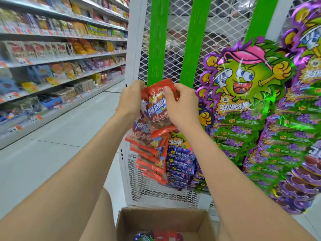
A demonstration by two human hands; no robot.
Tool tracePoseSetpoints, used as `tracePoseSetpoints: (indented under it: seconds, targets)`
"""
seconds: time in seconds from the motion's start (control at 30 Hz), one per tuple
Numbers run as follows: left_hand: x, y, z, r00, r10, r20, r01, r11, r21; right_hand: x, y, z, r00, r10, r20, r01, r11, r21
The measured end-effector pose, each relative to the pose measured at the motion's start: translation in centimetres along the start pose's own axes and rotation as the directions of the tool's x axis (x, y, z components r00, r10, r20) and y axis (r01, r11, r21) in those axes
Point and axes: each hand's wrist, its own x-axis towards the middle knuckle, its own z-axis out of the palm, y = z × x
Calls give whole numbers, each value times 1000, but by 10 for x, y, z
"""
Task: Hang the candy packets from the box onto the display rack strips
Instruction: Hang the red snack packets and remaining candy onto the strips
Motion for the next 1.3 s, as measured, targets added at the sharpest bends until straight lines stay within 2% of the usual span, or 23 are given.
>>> tracePoseSetpoints:
  seconds: [0.1,0.33,0.53,0.7,0.83,1.03,1.2,1.3]
  targets:
    - [-7,16,-2,991,5,135,5,997,-73,9,-12,2,999,26,-42,-24,999,30]
    - [-8,22,1,974,14,225,16,992,-128,24,-18,7,983,180,-45,-176,981,82]
    - [-9,23,0,970,-4,245,37,991,-132,15,-18,11,932,361,-27,-354,924,143]
    - [-13,20,-1,969,-72,237,107,985,-137,5,-18,5,955,296,-9,-295,955,29]
    - [-16,13,-5,965,41,260,-23,997,-72,-7,-18,9,981,179,-75,-181,983,-16]
    - [-18,8,-9,947,136,292,-144,990,4,-4,-13,12,977,197,-79,-198,980,0]
    - [-16,5,-10,955,150,256,-161,987,21,-10,-10,15,977,207,-57,-209,978,-29]
    - [-17,6,-8,957,166,237,-176,984,23,-13,-11,16,982,159,-99,-160,987,-3]
